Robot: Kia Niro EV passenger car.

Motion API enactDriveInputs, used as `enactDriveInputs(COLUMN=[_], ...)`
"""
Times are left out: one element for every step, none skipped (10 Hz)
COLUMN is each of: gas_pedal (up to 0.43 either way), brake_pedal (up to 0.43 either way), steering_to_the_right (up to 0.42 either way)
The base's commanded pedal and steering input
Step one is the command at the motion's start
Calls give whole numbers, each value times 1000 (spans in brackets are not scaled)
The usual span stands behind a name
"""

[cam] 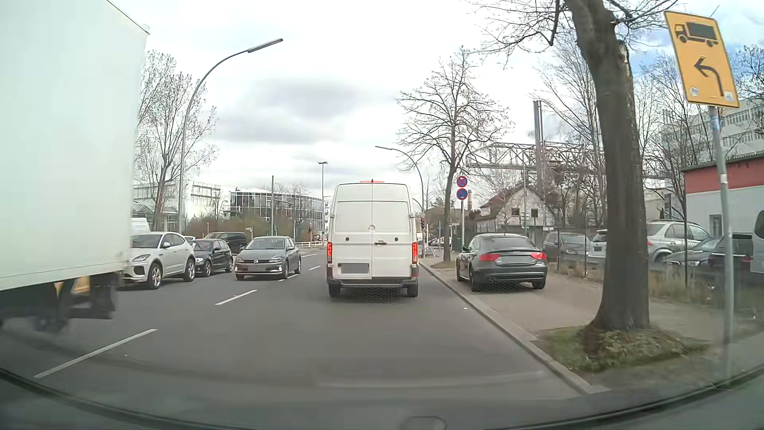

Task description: Follow the waypoints while adhering to traffic rules and regulations

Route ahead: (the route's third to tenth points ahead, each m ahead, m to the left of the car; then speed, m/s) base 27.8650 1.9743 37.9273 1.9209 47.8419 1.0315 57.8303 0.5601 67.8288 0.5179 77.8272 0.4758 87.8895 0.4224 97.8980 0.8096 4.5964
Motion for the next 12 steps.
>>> enactDriveInputs(gas_pedal=[0, 0, 0, 0, 0, 0, 0, 0, 0, 0, 0, 0], brake_pedal=[299, 299, 299, 299, 299, 305, 305, 305, 299, 299, 293, 287], steering_to_the_right=[-3, -3, -3, -3, -3, -3, -6, -9, -12, -15, -17, -17])
